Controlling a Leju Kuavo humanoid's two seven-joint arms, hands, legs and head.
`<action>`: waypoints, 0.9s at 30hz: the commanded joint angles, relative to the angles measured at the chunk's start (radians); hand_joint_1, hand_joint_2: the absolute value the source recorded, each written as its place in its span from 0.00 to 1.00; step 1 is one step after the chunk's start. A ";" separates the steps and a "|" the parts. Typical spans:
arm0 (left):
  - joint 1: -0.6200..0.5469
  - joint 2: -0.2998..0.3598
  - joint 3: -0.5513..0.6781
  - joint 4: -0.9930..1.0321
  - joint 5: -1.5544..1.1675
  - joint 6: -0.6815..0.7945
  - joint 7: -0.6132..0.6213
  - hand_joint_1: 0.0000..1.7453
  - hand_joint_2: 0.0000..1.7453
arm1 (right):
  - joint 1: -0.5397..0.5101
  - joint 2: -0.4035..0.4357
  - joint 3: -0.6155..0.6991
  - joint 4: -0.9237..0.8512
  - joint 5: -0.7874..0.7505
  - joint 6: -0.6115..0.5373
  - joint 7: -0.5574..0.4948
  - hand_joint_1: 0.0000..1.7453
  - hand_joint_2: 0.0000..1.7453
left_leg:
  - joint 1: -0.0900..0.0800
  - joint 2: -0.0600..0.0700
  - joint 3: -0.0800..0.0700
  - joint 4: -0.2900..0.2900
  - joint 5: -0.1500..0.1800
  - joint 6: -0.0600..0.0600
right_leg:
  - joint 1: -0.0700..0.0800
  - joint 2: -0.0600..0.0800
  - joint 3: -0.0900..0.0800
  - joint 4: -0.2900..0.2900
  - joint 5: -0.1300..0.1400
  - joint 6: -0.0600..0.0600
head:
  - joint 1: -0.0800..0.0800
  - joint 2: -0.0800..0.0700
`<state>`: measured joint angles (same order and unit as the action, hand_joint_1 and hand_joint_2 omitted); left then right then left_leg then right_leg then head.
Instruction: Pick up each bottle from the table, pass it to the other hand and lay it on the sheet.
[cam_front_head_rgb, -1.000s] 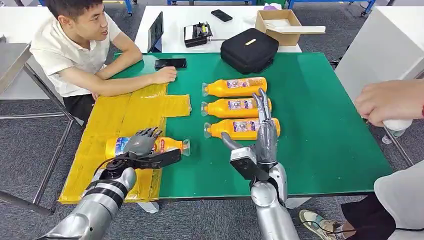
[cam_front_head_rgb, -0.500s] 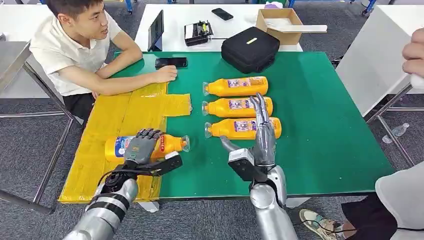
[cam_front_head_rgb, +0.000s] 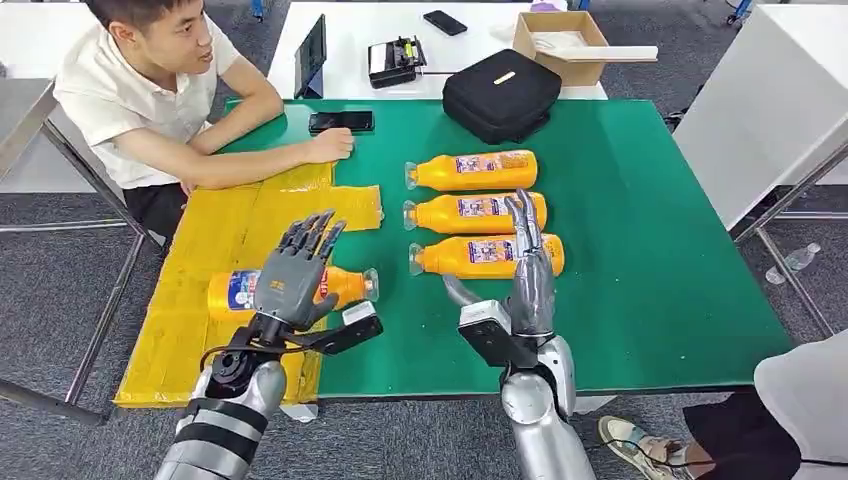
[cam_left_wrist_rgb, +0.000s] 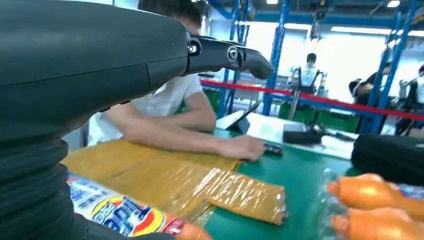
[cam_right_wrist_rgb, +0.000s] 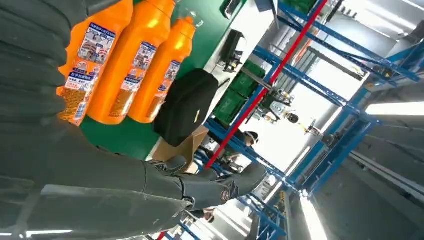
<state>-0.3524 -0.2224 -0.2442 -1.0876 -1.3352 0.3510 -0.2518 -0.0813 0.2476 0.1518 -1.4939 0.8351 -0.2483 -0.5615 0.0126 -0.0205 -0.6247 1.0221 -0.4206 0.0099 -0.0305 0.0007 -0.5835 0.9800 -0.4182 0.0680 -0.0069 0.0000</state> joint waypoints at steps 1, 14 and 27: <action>0.098 -0.030 -0.057 -0.261 0.234 -0.057 -0.076 0.00 1.00 | 0.020 -0.011 0.007 -0.033 -0.004 0.006 0.014 0.00 1.00 | 0.000 0.001 0.000 0.000 -0.001 0.000 | 0.001 0.000 0.000 0.000 -0.001 -0.002 | 0.000 0.000; 0.292 -0.127 0.075 -0.372 1.079 -0.335 -0.090 0.00 1.00 | 0.124 0.080 -0.149 -0.129 -0.512 0.372 0.013 0.00 1.00 | 0.000 0.002 0.000 -0.001 -0.002 0.000 | 0.001 0.000 -0.001 -0.002 -0.001 -0.003 | 0.000 0.000; 0.476 -0.126 0.000 -0.597 1.162 -0.350 -0.065 0.00 1.00 | 0.248 0.089 -0.075 -0.311 -0.288 0.207 0.099 0.00 1.00 | 0.000 0.001 -0.004 0.000 -0.002 0.000 | 0.001 0.000 -0.005 0.000 -0.002 -0.003 | 0.000 0.000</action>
<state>0.0081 -0.3140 -0.2045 -1.5420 -0.1770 0.0175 -0.3006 0.0911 0.3449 0.0454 -1.6911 0.3845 0.0519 -0.4489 0.0126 -0.0202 -0.6293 1.0219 -0.4215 0.0095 -0.0306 0.0008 -0.5891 0.9797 -0.4187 0.0676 -0.0072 0.0000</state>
